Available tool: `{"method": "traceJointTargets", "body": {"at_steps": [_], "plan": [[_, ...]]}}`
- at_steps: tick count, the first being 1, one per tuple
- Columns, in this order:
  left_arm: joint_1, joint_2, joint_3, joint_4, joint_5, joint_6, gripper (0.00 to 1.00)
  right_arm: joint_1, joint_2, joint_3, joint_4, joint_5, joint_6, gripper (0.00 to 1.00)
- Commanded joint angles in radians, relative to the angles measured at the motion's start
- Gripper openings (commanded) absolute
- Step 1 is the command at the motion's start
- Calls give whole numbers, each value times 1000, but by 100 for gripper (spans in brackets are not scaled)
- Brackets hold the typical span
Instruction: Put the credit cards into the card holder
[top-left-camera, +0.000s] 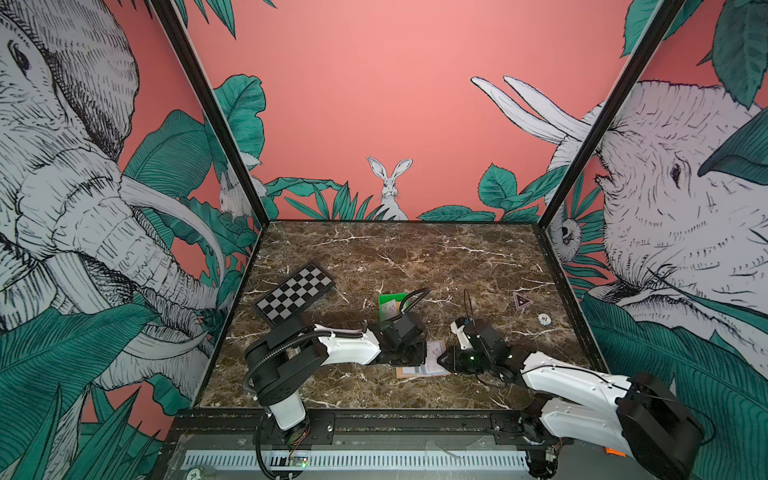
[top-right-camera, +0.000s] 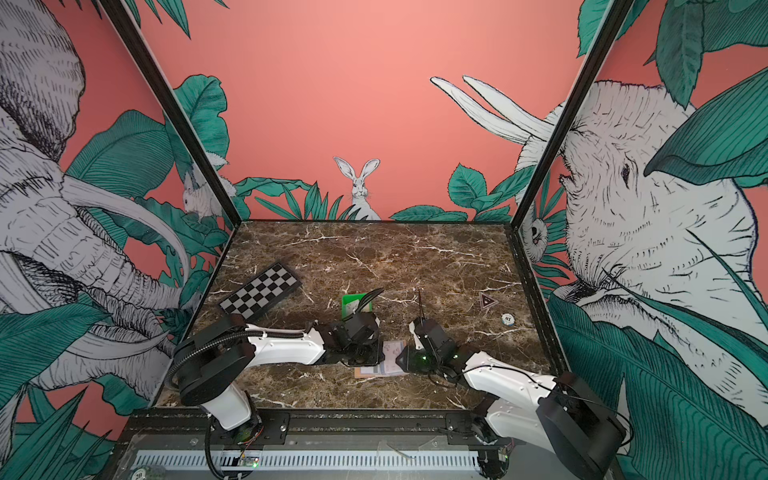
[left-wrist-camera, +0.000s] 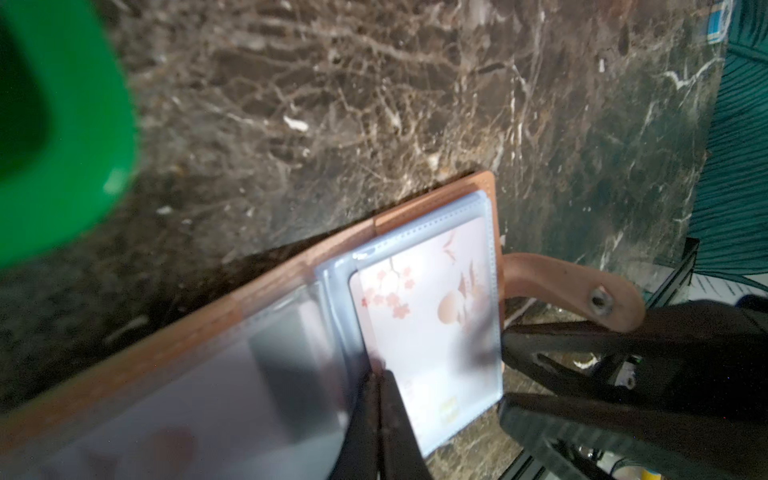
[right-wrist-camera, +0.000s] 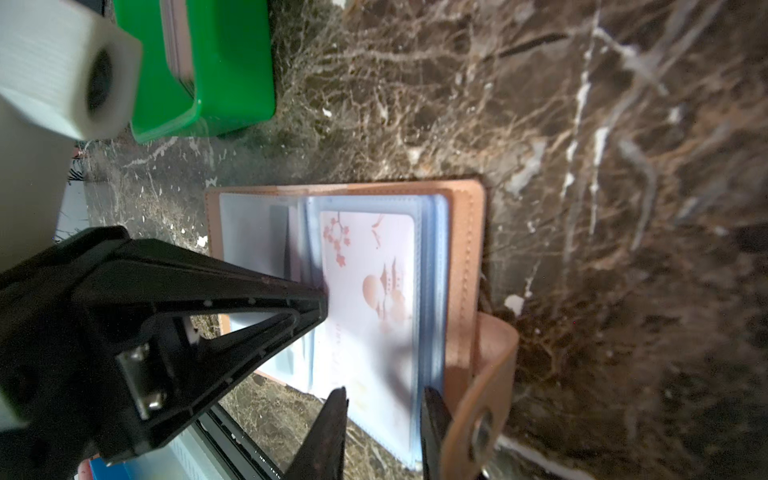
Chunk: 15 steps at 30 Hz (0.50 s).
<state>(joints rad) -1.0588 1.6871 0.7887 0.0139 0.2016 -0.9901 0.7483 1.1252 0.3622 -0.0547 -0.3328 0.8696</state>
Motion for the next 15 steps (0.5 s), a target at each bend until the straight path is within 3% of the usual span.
{"method": "traceJointTargets", "body": {"at_steps": [1,15], "plan": [[-10,14,-43,-71,-11,-10,6,7,4,6,40,3,9,30],[-10,4,-50,-67,-12,-16,6,10,-3,-10,108,-31,20,29]]}}
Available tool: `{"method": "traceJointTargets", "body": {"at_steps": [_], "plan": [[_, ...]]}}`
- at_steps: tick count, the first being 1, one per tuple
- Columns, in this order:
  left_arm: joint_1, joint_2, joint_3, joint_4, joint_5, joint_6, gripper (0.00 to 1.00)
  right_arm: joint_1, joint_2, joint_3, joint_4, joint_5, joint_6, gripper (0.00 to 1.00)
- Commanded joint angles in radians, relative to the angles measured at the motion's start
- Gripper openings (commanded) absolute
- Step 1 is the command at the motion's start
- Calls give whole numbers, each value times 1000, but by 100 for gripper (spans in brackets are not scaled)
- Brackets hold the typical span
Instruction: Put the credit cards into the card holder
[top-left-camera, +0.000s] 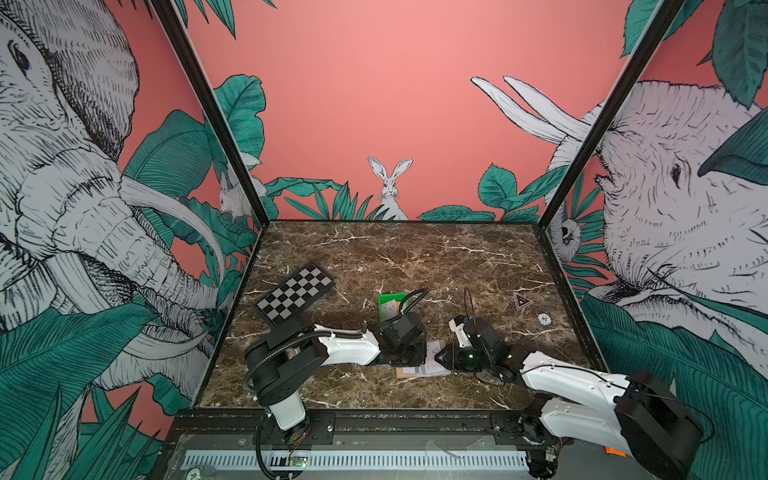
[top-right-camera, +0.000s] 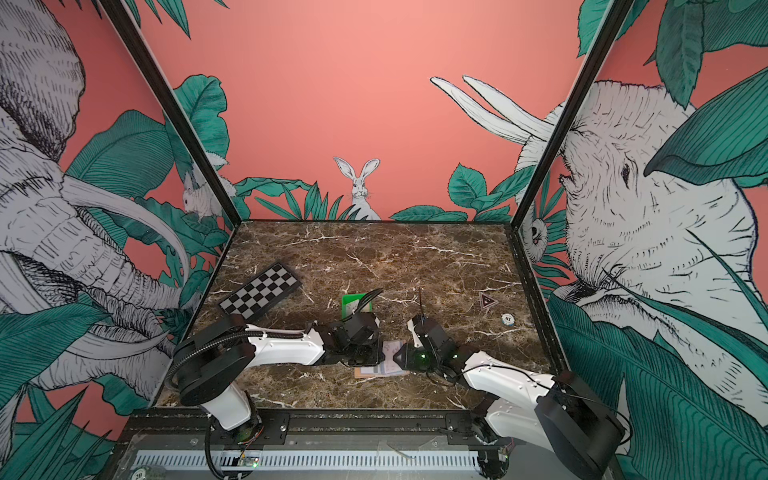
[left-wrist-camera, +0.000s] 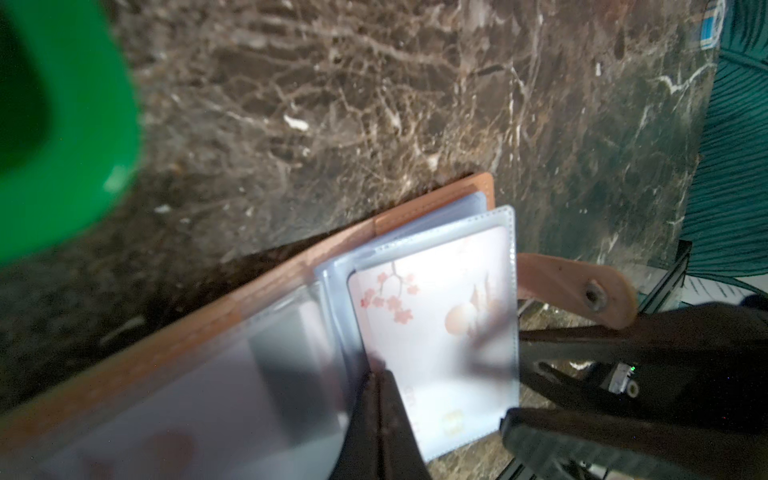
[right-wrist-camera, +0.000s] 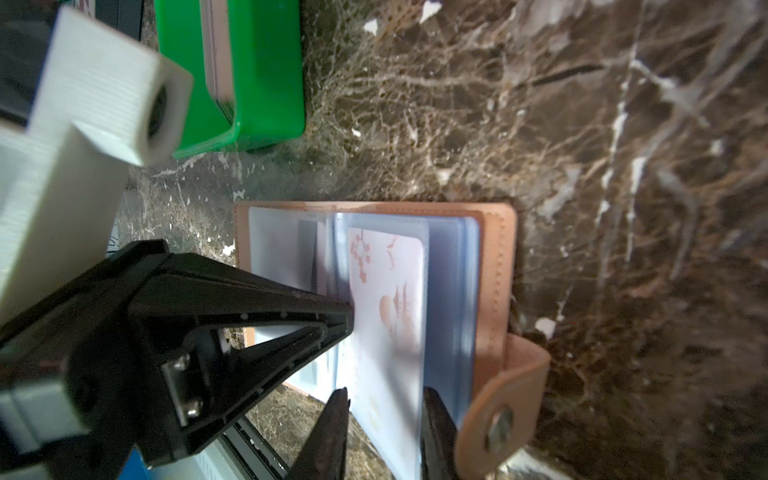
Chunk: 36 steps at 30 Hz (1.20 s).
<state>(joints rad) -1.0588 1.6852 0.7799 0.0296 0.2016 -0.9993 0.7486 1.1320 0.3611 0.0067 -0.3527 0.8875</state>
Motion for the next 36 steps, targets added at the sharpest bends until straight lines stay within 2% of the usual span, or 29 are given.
{"method": "traceJointTargets", "body": {"at_steps": [1,10,15,22,28,36], "plan": [[-10,1,-43,-80,-12,-8,6,10,-15,-6,45,-9,-2,29],[-10,-74,-69,-9,-29,-7,11,28,-2,41,3,15,-23,29],[-9,-187,-104,-15,-93,9,14,41,6,68,-12,27,-27,29],[6,-351,-150,-29,-128,43,22,66,53,117,-9,36,-35,30],[62,-508,-215,-50,-143,62,24,101,102,168,-14,56,-38,31],[155,-696,-276,-67,-164,115,23,147,182,240,-10,55,-37,42]]}}
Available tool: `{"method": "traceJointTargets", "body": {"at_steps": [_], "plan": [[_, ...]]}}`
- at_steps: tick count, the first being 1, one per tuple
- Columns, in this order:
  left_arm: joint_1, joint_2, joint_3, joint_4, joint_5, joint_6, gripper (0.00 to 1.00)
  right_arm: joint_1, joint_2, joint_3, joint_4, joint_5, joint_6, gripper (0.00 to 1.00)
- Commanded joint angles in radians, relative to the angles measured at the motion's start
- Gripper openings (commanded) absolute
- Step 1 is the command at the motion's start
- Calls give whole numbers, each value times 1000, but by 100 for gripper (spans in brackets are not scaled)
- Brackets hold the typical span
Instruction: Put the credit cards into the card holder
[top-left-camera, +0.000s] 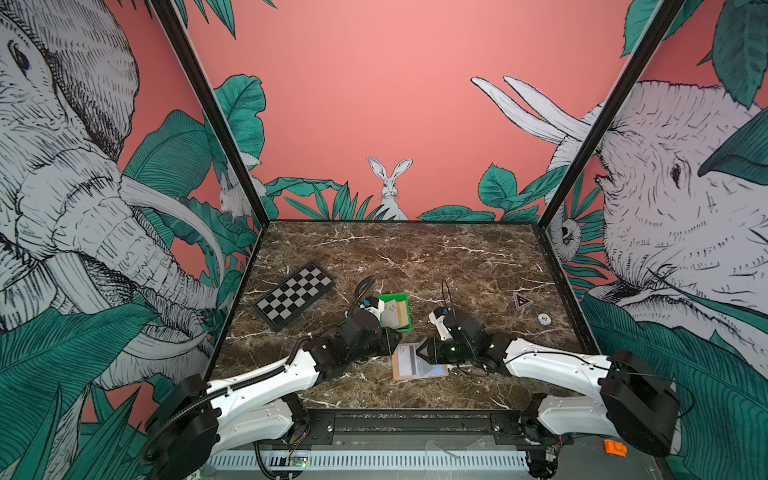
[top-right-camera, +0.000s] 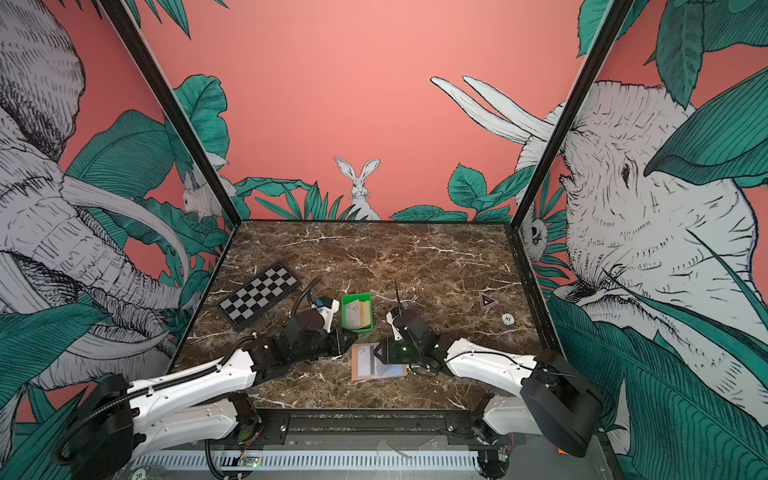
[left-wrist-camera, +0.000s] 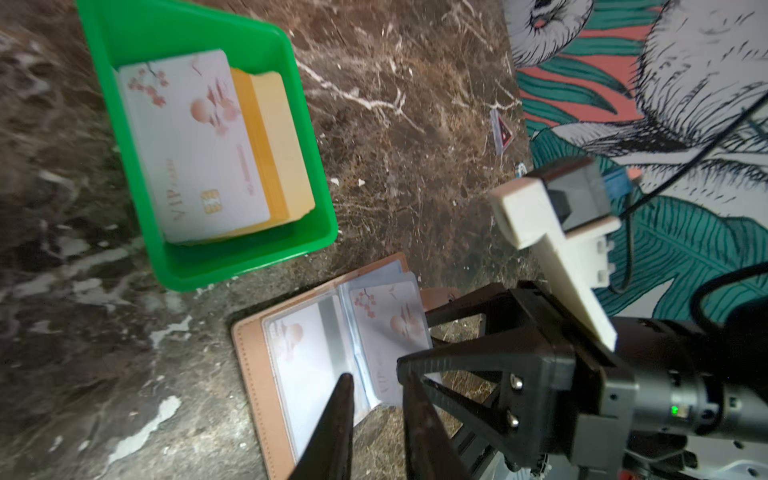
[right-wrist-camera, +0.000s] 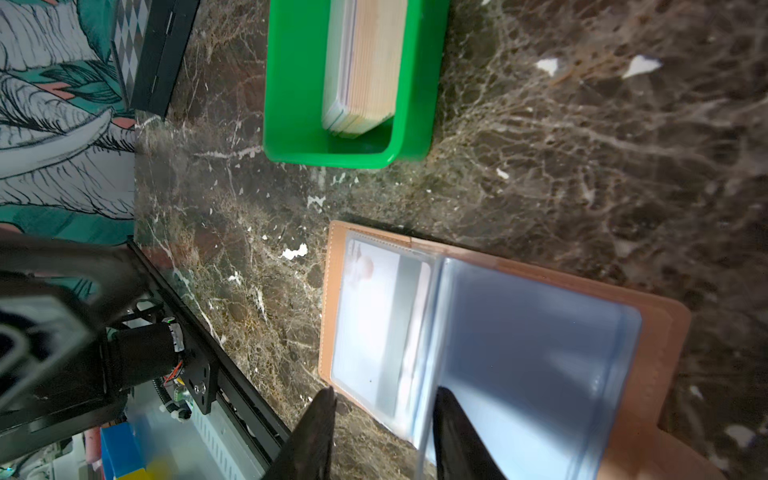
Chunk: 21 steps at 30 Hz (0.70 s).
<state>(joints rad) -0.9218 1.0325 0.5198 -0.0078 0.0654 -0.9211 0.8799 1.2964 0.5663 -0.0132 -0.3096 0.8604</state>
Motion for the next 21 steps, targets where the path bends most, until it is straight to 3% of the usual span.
{"method": "traceJointTargets", "body": {"at_steps": [1,15,21], "plan": [[25,-59,-19,-32,-32,44,23,20,30,47,9,9,-12,43],[66,-71,-3,-8,-20,110,23,45,140,159,11,-22,-32,52],[66,-33,20,-25,7,133,23,46,76,126,-10,75,-33,54]]}}
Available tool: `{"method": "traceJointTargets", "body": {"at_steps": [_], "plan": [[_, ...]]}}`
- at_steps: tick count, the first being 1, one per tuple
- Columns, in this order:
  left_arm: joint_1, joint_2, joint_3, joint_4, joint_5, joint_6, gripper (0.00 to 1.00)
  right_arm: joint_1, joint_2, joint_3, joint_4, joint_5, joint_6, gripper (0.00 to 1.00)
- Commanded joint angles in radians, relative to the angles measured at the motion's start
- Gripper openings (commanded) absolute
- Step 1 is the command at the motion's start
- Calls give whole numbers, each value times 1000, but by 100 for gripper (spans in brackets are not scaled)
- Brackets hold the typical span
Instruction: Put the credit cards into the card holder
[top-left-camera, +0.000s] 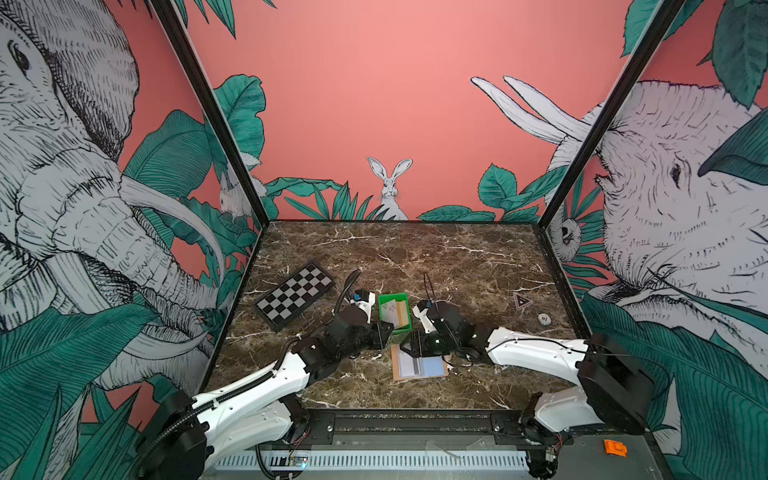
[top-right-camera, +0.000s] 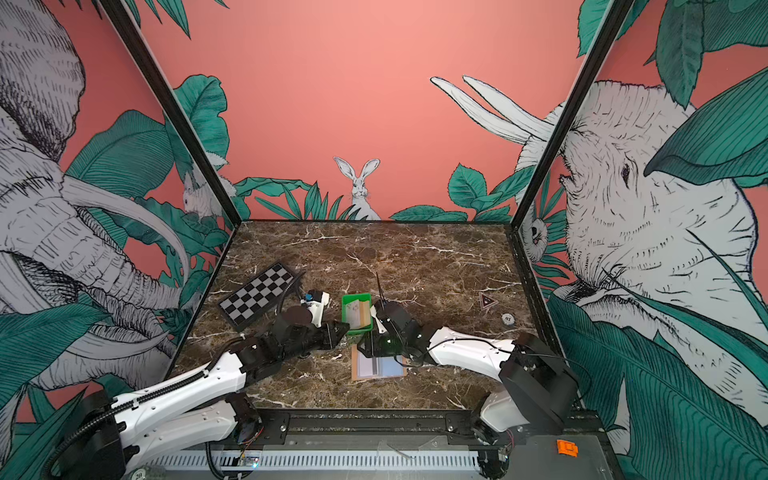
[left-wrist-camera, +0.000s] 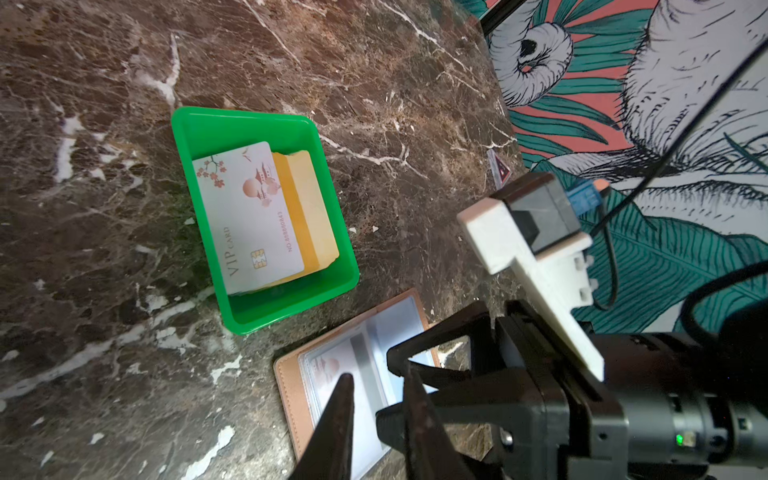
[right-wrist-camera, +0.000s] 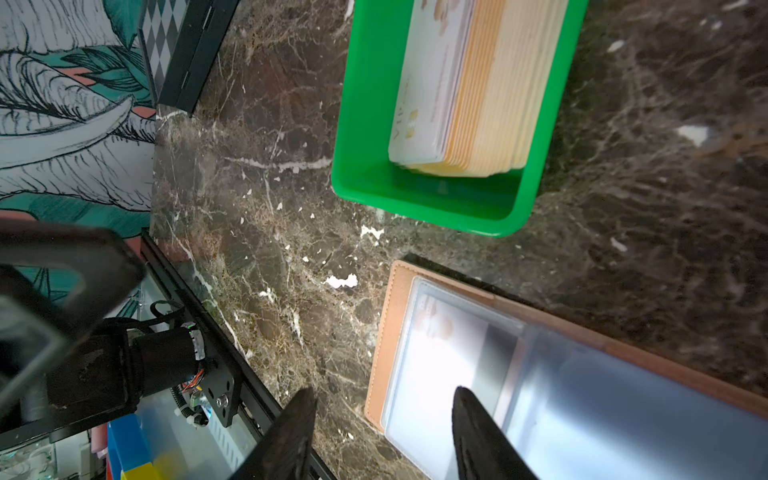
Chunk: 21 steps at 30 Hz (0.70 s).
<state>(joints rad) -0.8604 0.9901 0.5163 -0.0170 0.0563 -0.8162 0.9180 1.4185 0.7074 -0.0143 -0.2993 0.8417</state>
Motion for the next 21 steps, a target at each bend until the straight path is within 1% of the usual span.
{"method": "traceJointTargets", "body": {"at_steps": [1,7,11,16,19,21], "plan": [[7,16,27,-27,18,28,23,7,-67,-21,-22,87,-16,55],[24,45,56,-78,42,50,23,6,-164,-37,-91,177,-35,60],[56,66,67,-67,72,71,23,7,-197,-10,-156,245,-72,64],[116,119,78,-36,144,88,24,1,-187,45,-217,295,-110,72],[148,143,91,-23,181,102,24,-9,-157,76,-220,296,-123,76],[153,158,103,-27,191,121,25,-16,-130,95,-211,296,-123,80]]}}
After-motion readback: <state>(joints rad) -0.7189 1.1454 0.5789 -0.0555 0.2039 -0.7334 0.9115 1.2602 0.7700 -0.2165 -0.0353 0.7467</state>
